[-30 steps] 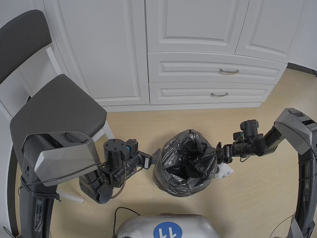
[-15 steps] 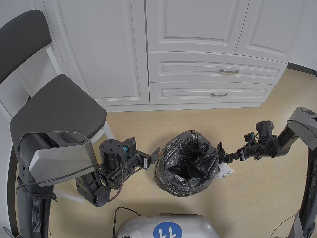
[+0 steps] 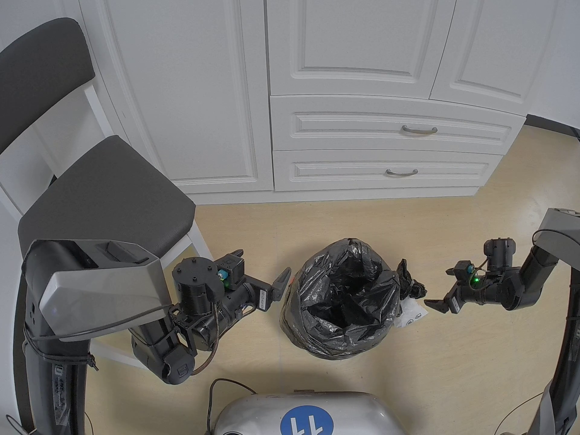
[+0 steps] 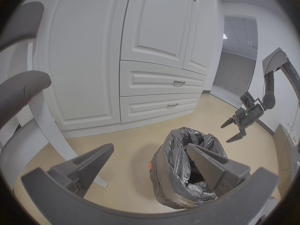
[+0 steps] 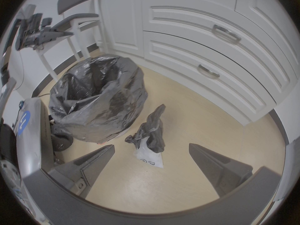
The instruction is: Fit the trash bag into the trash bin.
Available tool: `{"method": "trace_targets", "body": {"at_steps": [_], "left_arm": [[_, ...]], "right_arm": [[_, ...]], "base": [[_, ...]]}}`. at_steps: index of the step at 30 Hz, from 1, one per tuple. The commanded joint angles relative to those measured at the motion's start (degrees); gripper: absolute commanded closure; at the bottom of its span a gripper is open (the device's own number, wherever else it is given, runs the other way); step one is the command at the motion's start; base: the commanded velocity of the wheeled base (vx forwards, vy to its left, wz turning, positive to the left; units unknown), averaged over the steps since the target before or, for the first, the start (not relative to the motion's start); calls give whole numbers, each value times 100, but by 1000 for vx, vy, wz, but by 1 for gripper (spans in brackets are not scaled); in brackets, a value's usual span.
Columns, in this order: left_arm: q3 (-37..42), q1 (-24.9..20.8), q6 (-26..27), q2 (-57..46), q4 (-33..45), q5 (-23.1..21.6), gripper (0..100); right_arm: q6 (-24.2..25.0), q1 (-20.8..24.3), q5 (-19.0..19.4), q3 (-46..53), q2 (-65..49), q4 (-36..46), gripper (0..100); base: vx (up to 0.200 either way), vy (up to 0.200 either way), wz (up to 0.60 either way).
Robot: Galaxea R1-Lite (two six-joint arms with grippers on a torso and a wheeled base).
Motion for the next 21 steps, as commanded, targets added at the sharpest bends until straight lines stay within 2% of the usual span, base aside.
{"method": "trace_targets", "body": {"at_steps": [1,7,13,21], "left_arm": [[17,-1,0,-63,-10,13,0],[-19,-1,0,-37,-10,4,0],[-27,-1,8,16,-10,4,0],[-36,-10,105,192,-10,4,0]], "right_arm": [[-145,181,31,218,157,-44,0],[-136,480,66,218,473,-79,0],[-92,928,75,341,799,-651,0],[-154,1007,75,139,957,-738,0]], "base": [[0,0,0],[0,0,0],[0,0,0],[0,0,0]]}}
